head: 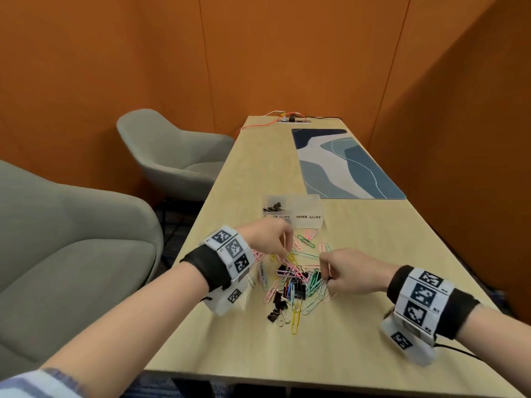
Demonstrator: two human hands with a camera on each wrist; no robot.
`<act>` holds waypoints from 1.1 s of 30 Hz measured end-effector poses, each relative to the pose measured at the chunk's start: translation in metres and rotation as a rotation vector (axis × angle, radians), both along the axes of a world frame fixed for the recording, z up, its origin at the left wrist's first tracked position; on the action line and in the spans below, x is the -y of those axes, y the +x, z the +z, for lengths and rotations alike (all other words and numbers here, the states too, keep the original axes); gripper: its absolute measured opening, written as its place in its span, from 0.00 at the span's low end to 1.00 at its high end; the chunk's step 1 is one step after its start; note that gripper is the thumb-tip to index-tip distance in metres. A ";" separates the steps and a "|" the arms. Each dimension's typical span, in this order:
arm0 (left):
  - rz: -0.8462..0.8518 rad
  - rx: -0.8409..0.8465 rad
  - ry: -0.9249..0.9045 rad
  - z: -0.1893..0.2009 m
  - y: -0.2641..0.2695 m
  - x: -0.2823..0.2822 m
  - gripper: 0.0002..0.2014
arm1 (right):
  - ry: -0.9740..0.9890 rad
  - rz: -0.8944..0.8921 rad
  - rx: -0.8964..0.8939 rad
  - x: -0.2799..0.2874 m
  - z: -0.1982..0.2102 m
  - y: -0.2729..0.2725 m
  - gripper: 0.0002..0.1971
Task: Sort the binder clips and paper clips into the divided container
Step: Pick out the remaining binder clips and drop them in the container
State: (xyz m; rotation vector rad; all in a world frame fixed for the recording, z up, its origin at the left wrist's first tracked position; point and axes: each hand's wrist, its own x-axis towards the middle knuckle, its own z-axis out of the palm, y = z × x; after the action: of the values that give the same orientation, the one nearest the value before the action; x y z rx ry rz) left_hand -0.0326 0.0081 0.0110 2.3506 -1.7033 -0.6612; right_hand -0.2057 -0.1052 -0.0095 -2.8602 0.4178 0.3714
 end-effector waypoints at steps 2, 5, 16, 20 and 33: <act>-0.036 0.050 0.050 -0.008 -0.006 -0.006 0.12 | 0.080 -0.075 0.059 0.003 0.005 0.006 0.03; -0.092 0.075 0.066 -0.021 -0.012 -0.010 0.20 | 0.460 -0.280 0.172 0.007 0.006 0.013 0.04; 0.053 -0.109 -0.094 -0.028 0.003 -0.009 0.20 | 0.626 -0.442 0.160 -0.006 0.001 0.018 0.05; 0.152 -0.076 -0.140 -0.023 0.019 -0.012 0.18 | 0.593 -0.357 0.168 -0.010 0.000 0.016 0.11; 0.180 -0.167 -0.149 -0.031 0.021 -0.015 0.10 | 0.122 0.001 0.139 -0.027 -0.013 0.021 0.12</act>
State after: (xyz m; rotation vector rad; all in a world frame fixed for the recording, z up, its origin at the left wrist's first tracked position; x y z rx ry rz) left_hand -0.0116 0.0235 -0.0201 2.2434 -1.4012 -0.6542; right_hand -0.1851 -0.0781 -0.0223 -2.7457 0.3554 0.1889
